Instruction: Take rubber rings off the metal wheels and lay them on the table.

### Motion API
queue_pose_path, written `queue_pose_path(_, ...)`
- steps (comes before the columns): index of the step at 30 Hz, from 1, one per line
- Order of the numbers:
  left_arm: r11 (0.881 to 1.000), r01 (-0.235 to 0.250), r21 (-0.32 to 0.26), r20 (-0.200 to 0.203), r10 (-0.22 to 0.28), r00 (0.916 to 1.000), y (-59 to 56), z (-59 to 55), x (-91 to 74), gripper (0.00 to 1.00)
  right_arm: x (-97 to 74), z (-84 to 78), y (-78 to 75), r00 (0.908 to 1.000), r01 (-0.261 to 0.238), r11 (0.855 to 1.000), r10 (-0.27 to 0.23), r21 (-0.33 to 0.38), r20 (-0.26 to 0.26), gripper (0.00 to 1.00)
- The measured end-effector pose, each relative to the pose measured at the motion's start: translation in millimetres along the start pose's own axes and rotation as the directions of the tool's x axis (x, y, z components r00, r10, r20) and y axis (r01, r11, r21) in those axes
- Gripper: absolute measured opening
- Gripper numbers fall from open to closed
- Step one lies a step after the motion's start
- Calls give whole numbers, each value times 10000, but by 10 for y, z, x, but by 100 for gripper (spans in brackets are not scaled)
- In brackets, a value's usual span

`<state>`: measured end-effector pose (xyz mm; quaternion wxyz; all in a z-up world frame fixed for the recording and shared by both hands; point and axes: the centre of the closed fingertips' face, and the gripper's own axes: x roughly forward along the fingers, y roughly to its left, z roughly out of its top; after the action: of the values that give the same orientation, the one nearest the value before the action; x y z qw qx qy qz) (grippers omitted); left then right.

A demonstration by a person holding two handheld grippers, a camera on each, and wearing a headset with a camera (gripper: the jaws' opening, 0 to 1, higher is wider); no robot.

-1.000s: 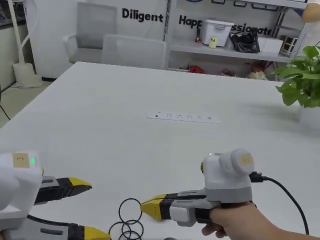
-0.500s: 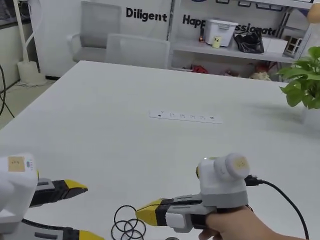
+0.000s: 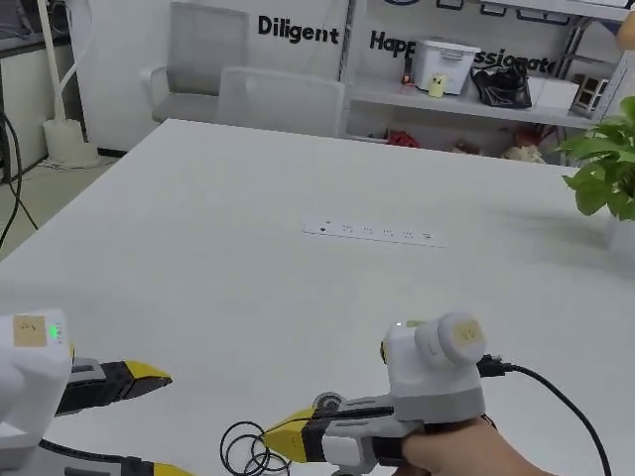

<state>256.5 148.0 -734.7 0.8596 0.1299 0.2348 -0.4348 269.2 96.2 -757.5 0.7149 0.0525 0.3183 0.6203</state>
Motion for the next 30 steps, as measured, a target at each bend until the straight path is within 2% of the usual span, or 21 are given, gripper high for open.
queue_pose_path(15,10000,-15,-38,-102,15,9999,-26,-62,-14,64,62,-114,-15,9993,-18,10000,20,39,-370,0)
queue_pose_path(30,10000,38,-54,-135,-38,9999,-40,-70,-4,64,139,-197,-54,9977,95,9999,-93,33,-676,0)
